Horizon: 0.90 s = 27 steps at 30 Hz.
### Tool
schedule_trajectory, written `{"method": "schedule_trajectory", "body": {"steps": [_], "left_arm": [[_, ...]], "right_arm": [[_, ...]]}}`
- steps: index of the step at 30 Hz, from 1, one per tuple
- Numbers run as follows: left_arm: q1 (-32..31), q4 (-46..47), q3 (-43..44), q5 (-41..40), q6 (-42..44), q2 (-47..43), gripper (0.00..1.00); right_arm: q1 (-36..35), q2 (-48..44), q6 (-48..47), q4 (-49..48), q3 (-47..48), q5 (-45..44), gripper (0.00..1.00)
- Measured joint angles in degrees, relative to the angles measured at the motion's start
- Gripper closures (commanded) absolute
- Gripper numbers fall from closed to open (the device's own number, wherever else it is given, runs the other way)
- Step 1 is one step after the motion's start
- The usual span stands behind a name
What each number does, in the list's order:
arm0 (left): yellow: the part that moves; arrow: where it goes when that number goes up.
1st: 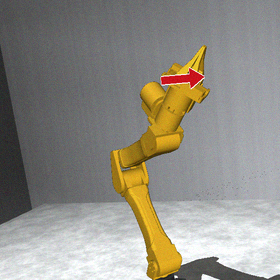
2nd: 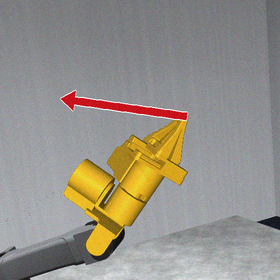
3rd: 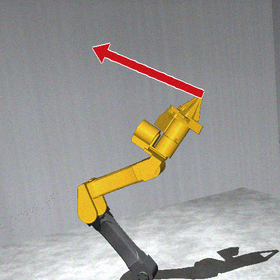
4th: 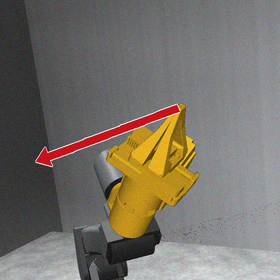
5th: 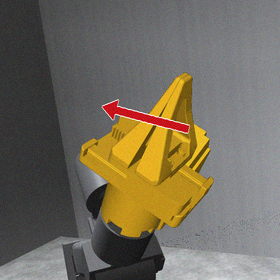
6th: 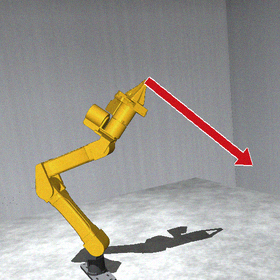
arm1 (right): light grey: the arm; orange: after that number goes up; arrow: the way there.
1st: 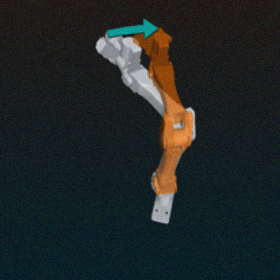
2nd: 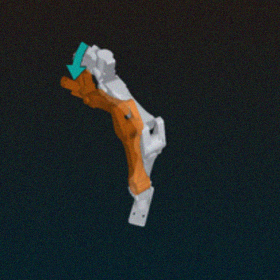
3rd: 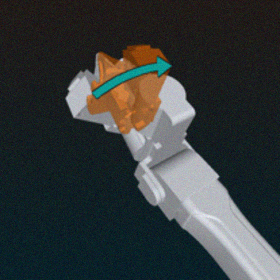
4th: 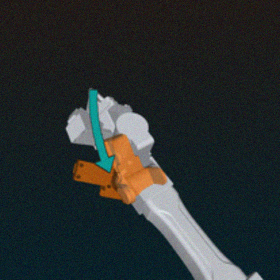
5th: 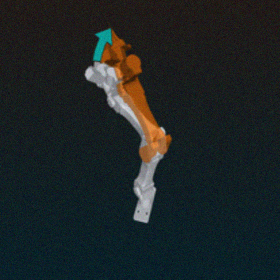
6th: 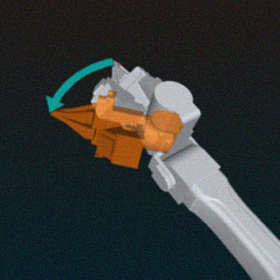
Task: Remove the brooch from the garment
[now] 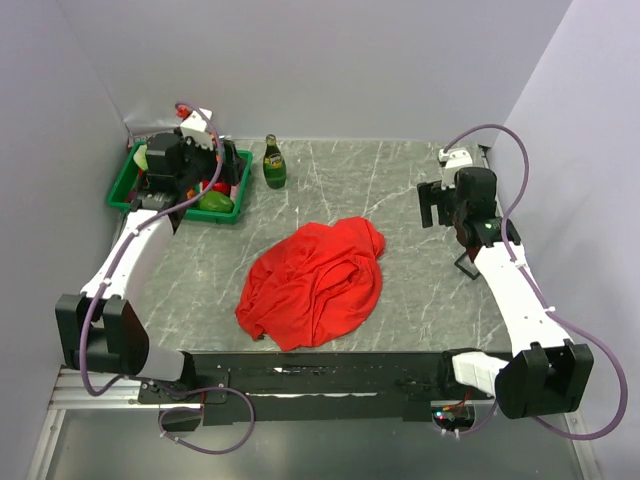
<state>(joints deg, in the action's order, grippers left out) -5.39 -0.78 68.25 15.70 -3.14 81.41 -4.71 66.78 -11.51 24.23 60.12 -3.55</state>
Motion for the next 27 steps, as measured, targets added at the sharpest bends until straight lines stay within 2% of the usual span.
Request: {"method": "schedule_trajectory", "body": {"steps": [4, 10, 15, 16, 20, 27], "left_arm": [[-4.1, -2.4, 2.7, 6.7, 6.1, -1.8, 0.03], [-15.6, -9.2, 1.0, 12.6, 14.7, -2.0, 0.07], [-22.9, -10.7, -2.8, 13.5, 18.8, 0.2, 0.15], [-23.8, -10.8, -3.6, 13.6, 19.0, 1.5, 0.16], [-24.5, -11.2, -4.6, 13.4, 18.6, 7.2, 0.18], [-24.8, -12.7, -9.0, 11.6, 18.3, 6.8, 0.17]], "right_arm": [[0.0, 0.0, -4.0, 1.4, 1.6, 2.5, 0.0], [-0.5, 0.6, -14.0, 4.3, 1.8, 18.3, 0.03], [-1.4, 6.1, -17.4, 4.4, 1.8, 25.1, 0.09], [-1.6, 8.0, -17.7, 4.5, 1.8, 26.0, 0.14], [-2.7, 13.7, -18.5, 5.5, 1.8, 29.0, 0.24], [-12.3, 16.2, -21.5, 7.3, 1.6, 33.5, 0.29]]}}
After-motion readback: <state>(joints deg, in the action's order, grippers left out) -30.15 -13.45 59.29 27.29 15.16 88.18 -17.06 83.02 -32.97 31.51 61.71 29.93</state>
